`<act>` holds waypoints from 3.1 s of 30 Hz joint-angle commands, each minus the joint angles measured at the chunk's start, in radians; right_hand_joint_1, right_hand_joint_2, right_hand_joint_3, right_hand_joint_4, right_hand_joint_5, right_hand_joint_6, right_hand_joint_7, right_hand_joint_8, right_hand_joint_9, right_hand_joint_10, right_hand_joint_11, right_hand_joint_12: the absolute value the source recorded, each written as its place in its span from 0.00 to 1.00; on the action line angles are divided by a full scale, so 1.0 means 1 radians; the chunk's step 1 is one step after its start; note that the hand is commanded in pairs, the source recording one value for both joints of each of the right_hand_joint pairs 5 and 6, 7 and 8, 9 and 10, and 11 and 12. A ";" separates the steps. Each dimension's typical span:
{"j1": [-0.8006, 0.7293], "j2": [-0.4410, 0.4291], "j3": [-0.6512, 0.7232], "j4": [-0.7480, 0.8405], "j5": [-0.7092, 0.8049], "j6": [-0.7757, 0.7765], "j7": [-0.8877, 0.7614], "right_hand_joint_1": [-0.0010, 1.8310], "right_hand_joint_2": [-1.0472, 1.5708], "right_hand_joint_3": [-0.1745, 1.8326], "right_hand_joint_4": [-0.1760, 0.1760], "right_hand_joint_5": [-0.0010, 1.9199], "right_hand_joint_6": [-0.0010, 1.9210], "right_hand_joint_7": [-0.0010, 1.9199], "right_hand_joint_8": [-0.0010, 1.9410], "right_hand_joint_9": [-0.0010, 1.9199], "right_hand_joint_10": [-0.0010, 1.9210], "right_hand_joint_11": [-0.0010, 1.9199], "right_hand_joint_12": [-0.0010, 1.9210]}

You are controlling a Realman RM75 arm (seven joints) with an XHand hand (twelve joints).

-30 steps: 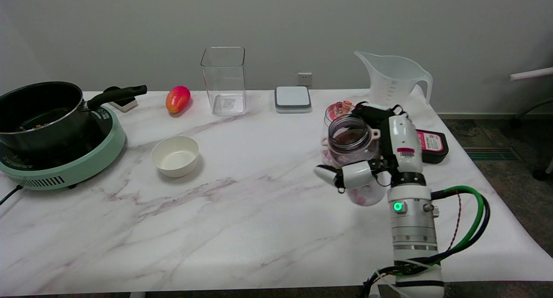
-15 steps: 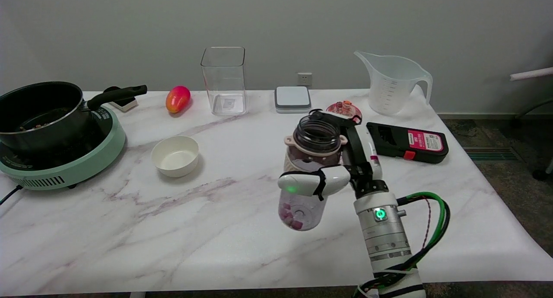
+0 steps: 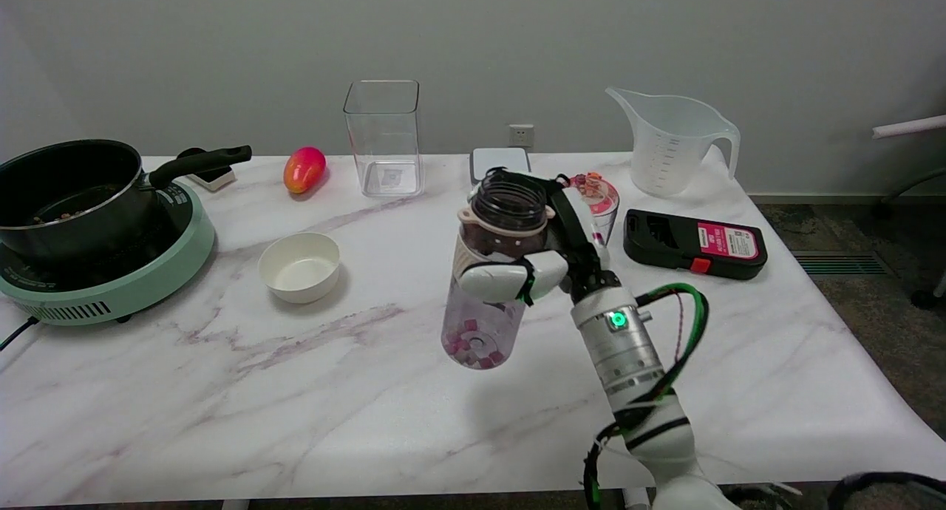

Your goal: Place the bottle onto the table.

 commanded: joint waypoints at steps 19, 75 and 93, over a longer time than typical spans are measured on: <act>0.366 -0.025 0.010 -0.363 0.016 -0.215 0.277 0.62 1.00 0.31 0.50 0.78 0.78 0.90 0.89 0.85 0.85 0.75 0.75; 0.522 -0.334 -0.014 -1.116 -0.518 0.283 0.361 0.63 1.00 0.27 0.50 0.84 0.83 0.93 0.92 0.88 0.88 0.80 0.80; 0.487 -0.329 -0.003 -1.107 -0.504 0.290 0.415 0.63 1.00 0.27 0.50 0.83 0.83 0.93 0.92 0.88 0.88 0.79 0.79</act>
